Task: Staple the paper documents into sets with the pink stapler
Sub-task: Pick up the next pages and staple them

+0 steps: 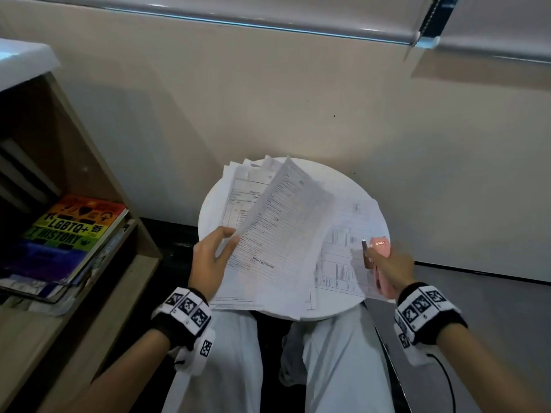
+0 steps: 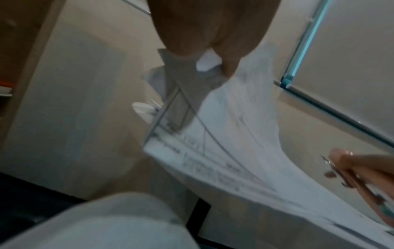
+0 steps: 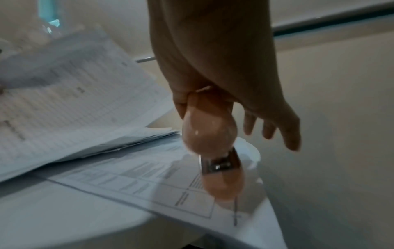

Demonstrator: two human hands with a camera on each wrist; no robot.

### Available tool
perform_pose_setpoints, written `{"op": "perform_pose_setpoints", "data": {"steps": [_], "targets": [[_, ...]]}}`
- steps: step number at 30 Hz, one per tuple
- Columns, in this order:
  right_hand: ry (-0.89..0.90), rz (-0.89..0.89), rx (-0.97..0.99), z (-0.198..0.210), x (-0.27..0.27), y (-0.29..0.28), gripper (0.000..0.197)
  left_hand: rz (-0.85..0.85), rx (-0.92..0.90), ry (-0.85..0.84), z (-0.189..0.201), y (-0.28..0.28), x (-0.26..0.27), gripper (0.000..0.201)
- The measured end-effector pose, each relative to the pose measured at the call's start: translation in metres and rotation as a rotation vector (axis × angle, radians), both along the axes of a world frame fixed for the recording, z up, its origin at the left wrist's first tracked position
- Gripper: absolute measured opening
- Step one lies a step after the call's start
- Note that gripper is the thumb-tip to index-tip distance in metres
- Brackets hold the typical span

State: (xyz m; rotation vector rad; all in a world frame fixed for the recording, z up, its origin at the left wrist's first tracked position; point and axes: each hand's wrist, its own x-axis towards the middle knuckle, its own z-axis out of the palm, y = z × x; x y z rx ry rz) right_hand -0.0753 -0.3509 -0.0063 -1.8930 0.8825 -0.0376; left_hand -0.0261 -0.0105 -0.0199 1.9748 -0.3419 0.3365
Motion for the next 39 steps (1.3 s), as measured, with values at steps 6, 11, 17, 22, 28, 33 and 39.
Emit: {"op": "perform_pose_setpoints", "data": {"steps": [6,11,17,22,28,33,39], "targets": [[-0.066,0.212,0.107,0.025,0.007,0.023,0.021,0.035,-0.025,0.116,-0.005,-0.005,-0.007,0.005],[0.041,0.383,0.163,0.028,0.022,0.045,0.026,0.048,-0.037,0.367,-0.021,-0.015,-0.004,0.006],[0.123,0.341,0.16,0.019,0.028,0.061,0.022,-0.019,0.054,0.544,-0.024,-0.018,0.008,0.035],[-0.136,0.187,0.048,0.03,0.032,0.066,0.021,-0.084,0.0,0.748,-0.017,-0.016,0.011,0.033],[0.051,0.434,0.363,0.041,0.049,0.083,0.019,-0.031,0.685,0.605,0.001,-0.019,-0.01,0.098],[0.153,0.583,0.165,0.024,0.064,0.117,0.028,-0.134,0.811,0.216,0.001,-0.03,0.016,0.052],[0.185,0.567,-0.095,0.001,0.089,0.143,0.043,-0.407,1.081,0.343,-0.02,-0.045,0.055,0.083]]}}
